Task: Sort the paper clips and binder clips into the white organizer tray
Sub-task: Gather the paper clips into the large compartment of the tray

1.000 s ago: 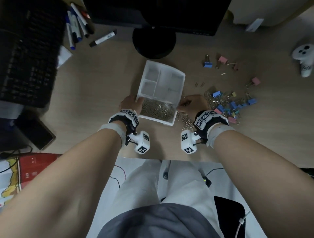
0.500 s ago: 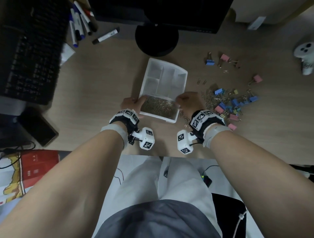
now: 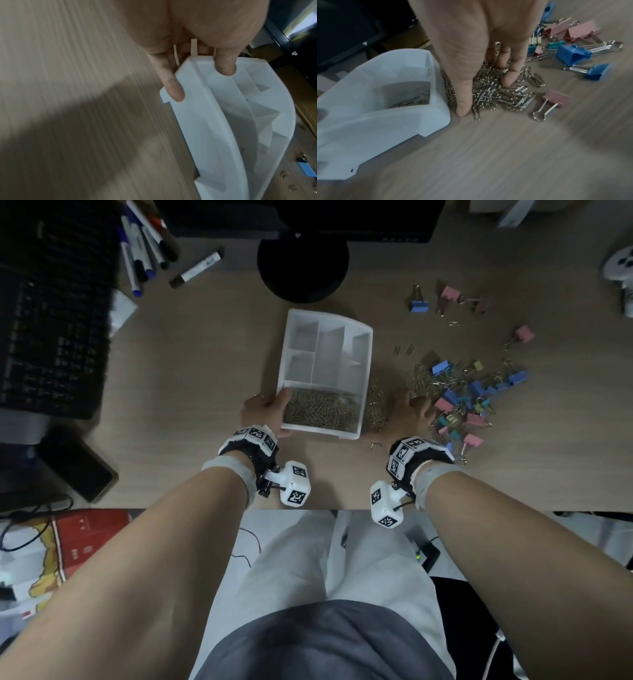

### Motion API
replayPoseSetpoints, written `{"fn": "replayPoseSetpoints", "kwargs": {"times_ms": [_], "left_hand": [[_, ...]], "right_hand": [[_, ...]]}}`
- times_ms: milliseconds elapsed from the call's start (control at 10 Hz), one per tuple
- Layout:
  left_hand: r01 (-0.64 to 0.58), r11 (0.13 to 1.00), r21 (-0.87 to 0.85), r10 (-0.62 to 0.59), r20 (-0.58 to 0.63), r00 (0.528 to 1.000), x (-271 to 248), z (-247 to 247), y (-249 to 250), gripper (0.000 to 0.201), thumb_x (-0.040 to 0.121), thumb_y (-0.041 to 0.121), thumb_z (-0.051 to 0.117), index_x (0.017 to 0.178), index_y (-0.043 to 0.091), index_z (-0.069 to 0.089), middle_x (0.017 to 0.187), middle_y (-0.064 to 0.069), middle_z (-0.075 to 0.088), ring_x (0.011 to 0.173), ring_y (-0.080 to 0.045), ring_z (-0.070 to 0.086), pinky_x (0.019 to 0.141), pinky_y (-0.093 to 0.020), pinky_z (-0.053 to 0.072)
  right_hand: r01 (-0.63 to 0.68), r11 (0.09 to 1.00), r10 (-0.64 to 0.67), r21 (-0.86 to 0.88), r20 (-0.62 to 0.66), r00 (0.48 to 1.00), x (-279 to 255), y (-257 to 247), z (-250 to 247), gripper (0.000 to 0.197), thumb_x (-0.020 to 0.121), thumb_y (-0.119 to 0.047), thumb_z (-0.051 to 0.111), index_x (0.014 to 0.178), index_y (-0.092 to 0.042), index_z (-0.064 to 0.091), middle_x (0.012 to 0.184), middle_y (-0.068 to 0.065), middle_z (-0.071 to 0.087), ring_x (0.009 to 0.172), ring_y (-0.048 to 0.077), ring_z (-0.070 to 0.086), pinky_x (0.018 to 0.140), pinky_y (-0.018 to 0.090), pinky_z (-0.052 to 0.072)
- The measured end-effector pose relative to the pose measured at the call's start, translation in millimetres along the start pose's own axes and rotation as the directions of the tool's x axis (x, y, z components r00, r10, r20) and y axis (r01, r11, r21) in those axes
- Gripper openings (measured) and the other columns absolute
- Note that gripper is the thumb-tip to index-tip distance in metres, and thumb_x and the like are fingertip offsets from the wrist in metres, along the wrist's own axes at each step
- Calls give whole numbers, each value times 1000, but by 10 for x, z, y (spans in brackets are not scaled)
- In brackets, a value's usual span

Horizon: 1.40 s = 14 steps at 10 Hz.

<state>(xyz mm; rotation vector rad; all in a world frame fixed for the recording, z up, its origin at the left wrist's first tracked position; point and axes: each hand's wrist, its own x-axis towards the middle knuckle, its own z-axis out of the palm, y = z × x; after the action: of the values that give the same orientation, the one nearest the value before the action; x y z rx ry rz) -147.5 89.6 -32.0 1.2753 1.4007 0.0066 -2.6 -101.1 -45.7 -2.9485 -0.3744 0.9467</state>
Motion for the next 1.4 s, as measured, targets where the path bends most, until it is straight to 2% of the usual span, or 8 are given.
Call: {"fn": "replayPoseSetpoints", "kwargs": {"times_ms": [200, 600, 800, 900, 1000, 1100, 1200, 1400], "left_hand": [[-60, 996, 64, 58, 29, 998, -15, -34, 3, 46, 82, 56, 63, 95, 12, 62, 95, -20, 65, 77, -34, 71, 69, -46, 60], [-49, 998, 47, 44, 86, 995, -111, -53, 59, 38, 83, 52, 63, 86, 15, 58, 106, -21, 64, 82, -32, 71, 71, -45, 60], [62, 991, -120, -62, 5, 998, -89, -48, 75, 56, 84, 49, 66, 116, 3, 60, 107, -16, 67, 89, -28, 69, 72, -35, 59], [-46, 986, 159, 32, 93, 995, -198, -148, 51, 67, 82, 37, 71, 138, 13, 44, 99, -15, 65, 92, -33, 64, 70, -27, 41], [-75, 994, 77, 68, 86, 994, -75, -144, 29, 60, 83, 38, 71, 131, 11, 48, 104, -18, 65, 92, -34, 65, 73, -29, 51], [-67, 997, 48, 65, 32, 997, -17, -79, -14, 50, 81, 38, 72, 119, 8, 57, 117, -18, 64, 101, -33, 65, 85, -37, 55], [-19, 999, 31, 19, -4, 1000, -65, -114, -16, 39, 76, 53, 70, 77, 14, 63, 92, -10, 65, 87, -34, 70, 82, -44, 57], [-23, 999, -49, 19, -85, 996, -42, -212, -95, 36, 89, 45, 62, 106, 14, 60, 105, -2, 56, 84, -33, 69, 77, -41, 59]], "right_hand": [[171, 965, -150, 198, -113, 982, 54, -43, 7, 36, 79, -7, 80, 111, -20, 70, 114, 14, 64, 98, 33, 66, 77, 29, 46], [210, 890, -175, 405, -123, 977, 23, -170, -400, 7, 80, -22, 79, 87, -25, 80, 84, -6, 76, 75, 8, 68, 71, 21, 54], [234, 697, -412, 677, 112, 904, -157, -636, -374, 14, 73, -14, 86, 80, -23, 79, 79, 2, 78, 76, 20, 76, 75, 38, 63], [153, 644, -369, 750, 128, 921, -218, -693, -376, 13, 84, -21, 76, 89, -9, 79, 83, 10, 76, 81, 22, 74, 72, 41, 64], [225, 836, -203, 500, -99, 974, -95, -442, -407, 23, 89, -31, 58, 92, -19, 77, 85, 4, 76, 80, 21, 71, 76, 40, 61], [209, 946, -180, 248, -137, 974, 62, -88, -334, 44, 87, -29, 59, 131, -31, 60, 132, 4, 62, 122, 33, 55, 100, 44, 49], [298, 948, -302, 113, 19, 953, 117, -3, -143, 95, 76, -37, 77, 155, -37, 24, 165, 0, 15, 152, 32, 9, 119, 55, 18], [443, 895, -446, 54, 67, 893, 185, -187, 16, 123, 61, -47, 87, 158, -37, 12, 167, -1, 4, 153, 26, -2, 118, 55, 15]]}}
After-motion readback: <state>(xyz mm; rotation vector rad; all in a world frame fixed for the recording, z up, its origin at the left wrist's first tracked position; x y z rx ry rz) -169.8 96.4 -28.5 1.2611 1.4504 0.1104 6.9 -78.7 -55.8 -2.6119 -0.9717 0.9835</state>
